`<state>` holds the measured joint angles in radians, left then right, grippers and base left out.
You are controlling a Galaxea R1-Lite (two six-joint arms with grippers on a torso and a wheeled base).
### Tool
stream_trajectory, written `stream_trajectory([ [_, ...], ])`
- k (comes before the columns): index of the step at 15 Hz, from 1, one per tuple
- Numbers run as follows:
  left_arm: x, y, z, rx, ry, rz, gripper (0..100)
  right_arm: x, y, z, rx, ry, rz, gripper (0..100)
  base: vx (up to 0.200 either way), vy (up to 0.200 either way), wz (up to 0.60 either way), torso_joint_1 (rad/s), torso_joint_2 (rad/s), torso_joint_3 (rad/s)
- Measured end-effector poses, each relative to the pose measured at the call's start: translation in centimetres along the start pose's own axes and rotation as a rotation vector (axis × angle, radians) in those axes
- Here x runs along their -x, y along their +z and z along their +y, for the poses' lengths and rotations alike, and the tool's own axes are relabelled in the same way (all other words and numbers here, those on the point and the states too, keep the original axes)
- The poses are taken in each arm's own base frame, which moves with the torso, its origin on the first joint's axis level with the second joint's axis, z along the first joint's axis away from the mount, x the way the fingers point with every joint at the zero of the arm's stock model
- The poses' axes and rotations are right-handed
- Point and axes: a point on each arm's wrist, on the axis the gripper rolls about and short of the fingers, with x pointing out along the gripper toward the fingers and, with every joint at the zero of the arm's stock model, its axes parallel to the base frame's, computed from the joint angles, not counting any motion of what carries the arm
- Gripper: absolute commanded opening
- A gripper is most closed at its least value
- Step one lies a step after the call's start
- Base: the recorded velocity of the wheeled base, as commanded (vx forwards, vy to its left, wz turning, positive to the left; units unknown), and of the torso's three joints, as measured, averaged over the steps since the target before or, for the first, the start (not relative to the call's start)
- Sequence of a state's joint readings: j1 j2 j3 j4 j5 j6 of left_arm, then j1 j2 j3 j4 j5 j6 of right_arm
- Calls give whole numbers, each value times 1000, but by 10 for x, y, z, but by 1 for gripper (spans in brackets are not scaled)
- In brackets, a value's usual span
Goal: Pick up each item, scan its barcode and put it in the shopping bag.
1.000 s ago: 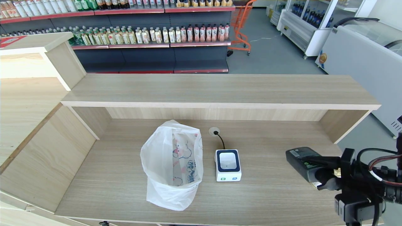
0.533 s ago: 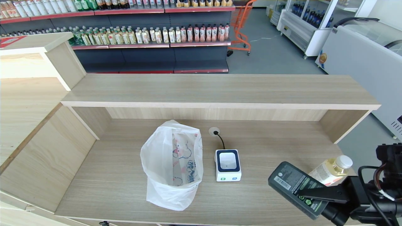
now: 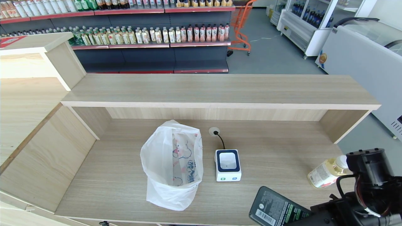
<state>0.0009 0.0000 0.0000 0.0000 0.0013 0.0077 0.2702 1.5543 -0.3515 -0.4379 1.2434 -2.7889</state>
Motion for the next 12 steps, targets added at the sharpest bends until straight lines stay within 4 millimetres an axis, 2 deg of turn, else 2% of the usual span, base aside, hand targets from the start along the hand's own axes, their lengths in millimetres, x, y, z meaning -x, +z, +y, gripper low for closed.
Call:
stream_trajectory([
  [3, 0, 0, 0, 0, 0, 0, 100, -8, 2, -5, 28, -23, -40, 0, 0, 0, 0, 0, 0, 0],
  [12, 0, 0, 0, 0, 1, 0, 100, -8, 3, -9, 49, -29, -42, 0, 0, 0, 0, 0, 0, 0],
])
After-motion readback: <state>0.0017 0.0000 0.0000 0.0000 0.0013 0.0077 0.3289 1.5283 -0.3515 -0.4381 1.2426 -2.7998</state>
